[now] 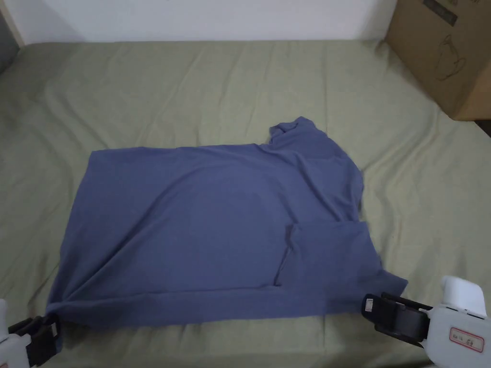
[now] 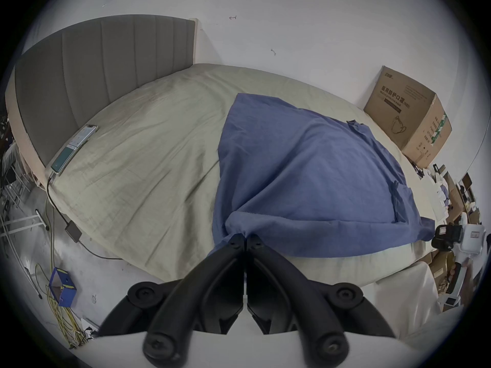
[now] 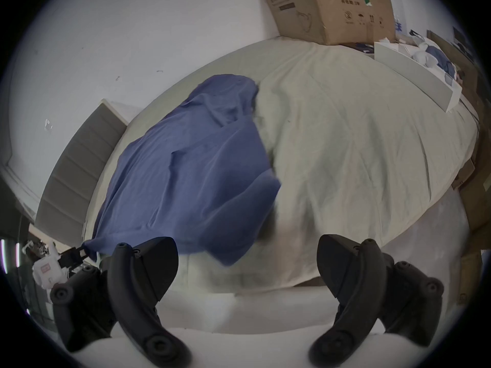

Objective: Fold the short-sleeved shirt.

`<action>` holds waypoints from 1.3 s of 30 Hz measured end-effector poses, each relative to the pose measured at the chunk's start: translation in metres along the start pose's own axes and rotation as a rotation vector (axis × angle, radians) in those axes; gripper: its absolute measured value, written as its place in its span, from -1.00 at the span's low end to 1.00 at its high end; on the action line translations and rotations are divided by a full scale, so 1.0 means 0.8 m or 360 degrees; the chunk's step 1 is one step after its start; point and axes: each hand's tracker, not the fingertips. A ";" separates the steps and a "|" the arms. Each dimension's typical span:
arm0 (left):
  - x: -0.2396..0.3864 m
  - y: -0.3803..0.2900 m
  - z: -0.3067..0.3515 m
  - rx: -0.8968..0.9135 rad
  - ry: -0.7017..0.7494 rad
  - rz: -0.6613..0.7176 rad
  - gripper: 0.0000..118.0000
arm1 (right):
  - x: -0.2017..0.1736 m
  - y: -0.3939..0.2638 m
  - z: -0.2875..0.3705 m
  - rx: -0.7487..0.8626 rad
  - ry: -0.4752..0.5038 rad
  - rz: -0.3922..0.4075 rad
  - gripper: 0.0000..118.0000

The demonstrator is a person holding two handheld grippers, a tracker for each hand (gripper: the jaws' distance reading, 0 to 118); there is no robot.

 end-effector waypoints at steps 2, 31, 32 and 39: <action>-0.001 0.004 0.002 -0.0009 0.0000 0.0005 -1.00 | 0.007 0.006 -0.012 0.0014 0.0012 -0.0014 0.70; 0.041 0.156 -0.134 -0.0252 0.0041 -0.0126 0.97 | -0.060 0.168 -0.155 0.0058 -0.0162 0.0196 0.62; 0.041 0.154 -0.122 -0.0221 0.0039 -0.0104 0.97 | -0.059 0.164 -0.146 0.0075 -0.0143 0.0184 0.81; 0.027 0.109 -0.026 -0.0117 0.0015 0.0037 -0.65 | -0.076 0.123 -0.042 0.0257 -0.0055 0.0367 -0.62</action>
